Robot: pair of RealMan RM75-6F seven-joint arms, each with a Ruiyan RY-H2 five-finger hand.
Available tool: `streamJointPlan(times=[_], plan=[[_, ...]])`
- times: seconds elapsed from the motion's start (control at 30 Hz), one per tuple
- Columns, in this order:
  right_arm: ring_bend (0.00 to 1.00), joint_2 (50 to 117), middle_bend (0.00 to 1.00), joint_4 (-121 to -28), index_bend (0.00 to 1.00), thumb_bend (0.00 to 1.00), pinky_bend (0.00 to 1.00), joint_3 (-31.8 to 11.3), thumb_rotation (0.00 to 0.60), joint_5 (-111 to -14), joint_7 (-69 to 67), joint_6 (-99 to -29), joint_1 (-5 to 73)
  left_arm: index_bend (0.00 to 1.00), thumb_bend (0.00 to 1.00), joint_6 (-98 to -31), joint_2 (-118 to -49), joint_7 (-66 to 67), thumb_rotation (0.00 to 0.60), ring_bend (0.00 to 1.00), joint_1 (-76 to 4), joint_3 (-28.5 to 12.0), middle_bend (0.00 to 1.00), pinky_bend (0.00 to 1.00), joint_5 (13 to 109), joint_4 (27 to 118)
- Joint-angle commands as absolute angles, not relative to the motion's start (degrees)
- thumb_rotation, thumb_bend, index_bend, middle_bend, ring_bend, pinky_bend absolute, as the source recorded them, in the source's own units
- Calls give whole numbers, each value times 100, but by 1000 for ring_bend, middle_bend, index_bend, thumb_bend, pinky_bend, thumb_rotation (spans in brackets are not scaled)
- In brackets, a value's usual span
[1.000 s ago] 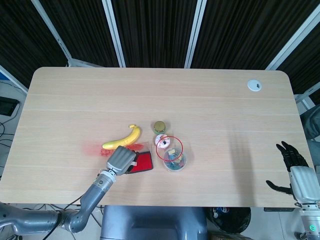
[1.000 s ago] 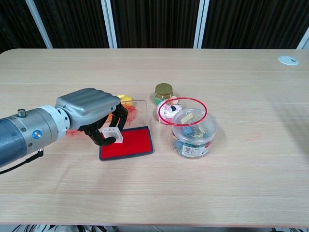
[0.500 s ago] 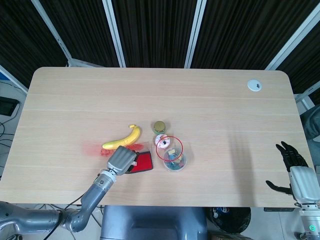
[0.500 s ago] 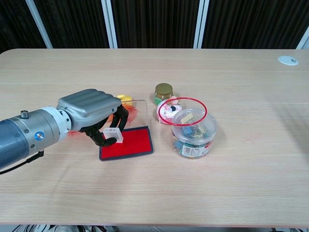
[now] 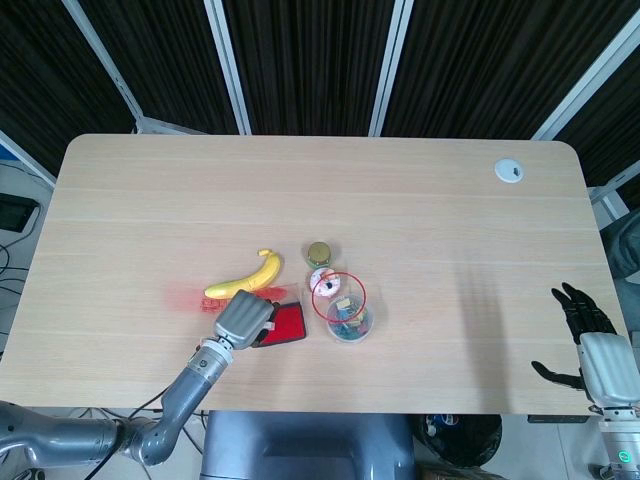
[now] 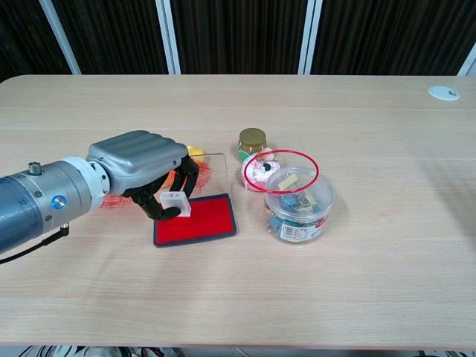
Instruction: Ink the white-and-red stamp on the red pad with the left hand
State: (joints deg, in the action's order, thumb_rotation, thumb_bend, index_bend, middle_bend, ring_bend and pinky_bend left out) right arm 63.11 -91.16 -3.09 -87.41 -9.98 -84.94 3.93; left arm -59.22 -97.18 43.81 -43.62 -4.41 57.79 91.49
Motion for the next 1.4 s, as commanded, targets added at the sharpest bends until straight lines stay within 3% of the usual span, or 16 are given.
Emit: streamJointPlan(times=[0.03, 1.4], plan=[[0, 6311, 0, -9116, 0, 157, 162, -309, 600, -8744, -1001, -8495, 392, 736, 559, -5940, -9691, 4380, 600, 591, -4379, -452, 748, 638, 5787, 9197], [0, 6299, 0, -9138, 0, 158, 162, -304, 600, -8730, -1024, -8472, 395, 737, 559, -5984, -9743, 4390, 600, 591, -4456, -355, 749, 638, 5629, 9094]])
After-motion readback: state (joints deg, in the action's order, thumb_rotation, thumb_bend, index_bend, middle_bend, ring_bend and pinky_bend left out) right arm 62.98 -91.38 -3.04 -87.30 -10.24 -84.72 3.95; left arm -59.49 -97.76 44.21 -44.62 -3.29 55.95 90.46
